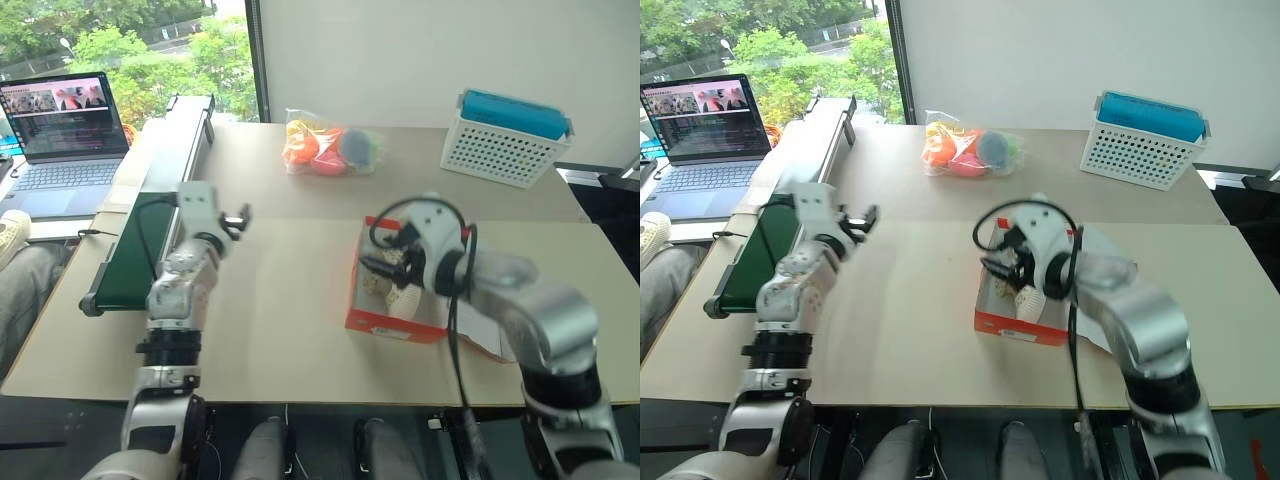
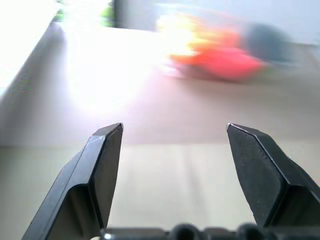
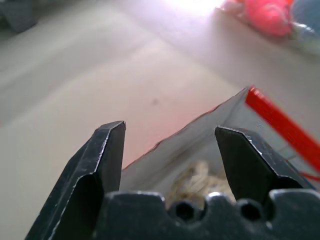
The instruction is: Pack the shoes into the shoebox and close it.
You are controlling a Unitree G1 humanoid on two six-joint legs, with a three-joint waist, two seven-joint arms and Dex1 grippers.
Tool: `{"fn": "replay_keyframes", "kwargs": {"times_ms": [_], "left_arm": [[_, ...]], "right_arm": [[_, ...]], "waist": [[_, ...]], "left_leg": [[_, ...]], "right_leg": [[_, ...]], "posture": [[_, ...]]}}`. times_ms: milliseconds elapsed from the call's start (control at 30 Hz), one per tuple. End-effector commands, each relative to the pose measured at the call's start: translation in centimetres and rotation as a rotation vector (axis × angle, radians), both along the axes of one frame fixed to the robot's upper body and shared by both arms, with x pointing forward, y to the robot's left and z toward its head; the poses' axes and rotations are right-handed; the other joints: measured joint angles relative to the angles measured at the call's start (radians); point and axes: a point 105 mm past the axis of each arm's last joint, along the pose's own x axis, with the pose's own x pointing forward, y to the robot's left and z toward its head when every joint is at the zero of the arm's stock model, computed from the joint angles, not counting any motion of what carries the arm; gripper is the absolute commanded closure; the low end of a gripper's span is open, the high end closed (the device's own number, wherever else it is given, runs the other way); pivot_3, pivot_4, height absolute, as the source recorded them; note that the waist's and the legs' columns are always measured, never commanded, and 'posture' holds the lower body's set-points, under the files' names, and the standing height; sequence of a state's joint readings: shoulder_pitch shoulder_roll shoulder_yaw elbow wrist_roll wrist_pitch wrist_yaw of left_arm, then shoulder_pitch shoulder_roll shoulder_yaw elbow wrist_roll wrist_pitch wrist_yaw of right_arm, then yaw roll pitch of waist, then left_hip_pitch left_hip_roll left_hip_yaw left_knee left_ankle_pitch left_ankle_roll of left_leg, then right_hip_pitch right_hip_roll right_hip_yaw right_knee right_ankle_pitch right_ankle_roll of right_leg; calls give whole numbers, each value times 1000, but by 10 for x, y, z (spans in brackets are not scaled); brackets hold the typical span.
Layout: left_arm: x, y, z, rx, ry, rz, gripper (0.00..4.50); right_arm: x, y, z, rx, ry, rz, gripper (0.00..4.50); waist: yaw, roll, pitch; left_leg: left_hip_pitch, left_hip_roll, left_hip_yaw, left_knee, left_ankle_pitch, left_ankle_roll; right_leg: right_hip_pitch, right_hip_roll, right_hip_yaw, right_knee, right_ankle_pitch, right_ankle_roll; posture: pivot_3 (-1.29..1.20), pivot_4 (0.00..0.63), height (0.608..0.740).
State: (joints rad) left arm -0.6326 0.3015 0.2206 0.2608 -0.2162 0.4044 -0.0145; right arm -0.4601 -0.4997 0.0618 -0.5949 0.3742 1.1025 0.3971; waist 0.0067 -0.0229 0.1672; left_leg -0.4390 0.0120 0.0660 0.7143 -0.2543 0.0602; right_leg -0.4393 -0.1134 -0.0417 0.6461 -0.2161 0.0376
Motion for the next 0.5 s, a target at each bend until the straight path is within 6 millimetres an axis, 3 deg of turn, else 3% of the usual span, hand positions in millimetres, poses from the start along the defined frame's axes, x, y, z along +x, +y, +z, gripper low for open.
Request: {"fn": "replay_keyframes", "kwargs": {"times_ms": [33, 67, 167, 200, 333, 500], "left_arm": [[-1, 36, 16, 53, -56, 155, 980], [-1, 40, 16, 61, -52, 173, 980], [-1, 47, 13, 75, -49, 186, 309], [-1, 49, 12, 72, -47, 190, 32], [-3, 56, -3, 71, 3, 215, 32], [-10, 64, -4, 74, -4, 269, 32]], "right_arm": [[-3, -9, 6, 111, -112, -80, 1075], [-3, -11, 4, 116, -117, -87, 816], [-5, -8, 1, 146, -114, -47, 31], [-6, -6, 0, 141, -114, -36, 0], [-4, -3, 0, 131, -129, -11, 0], [-4, 3, 1, 122, -145, 42, 0]], "waist": [[3, -3, -2], [4, -3, -2], [4, -3, -2], [5, -3, -2], [4, -3, -2], [2, -3, -2]], "left_leg": [[1, 0, 0, 0, 0, 0], [1, 1, -1, 0, 0, 0], [1, 0, 0, 0, 0, -1], [1, 0, 0, 0, 1, -1], [1, 0, 0, 0, 3, -5], [2, 0, 0, 0, 3, -5]], "right_leg": [[0, 0, -1, -1, 0, 0], [1, 1, -1, -3, 0, 0], [1, 0, -1, -2, 0, 0], [1, 0, -1, -2, 0, 0], [1, 1, -1, -3, 0, 0], [1, 1, -1, -2, 0, 0]], "posture": [[0, 150, 705], [0, 150, 705], [0, 150, 705], [0, 150, 705], [0, 150, 705], [0, 150, 705]]}}
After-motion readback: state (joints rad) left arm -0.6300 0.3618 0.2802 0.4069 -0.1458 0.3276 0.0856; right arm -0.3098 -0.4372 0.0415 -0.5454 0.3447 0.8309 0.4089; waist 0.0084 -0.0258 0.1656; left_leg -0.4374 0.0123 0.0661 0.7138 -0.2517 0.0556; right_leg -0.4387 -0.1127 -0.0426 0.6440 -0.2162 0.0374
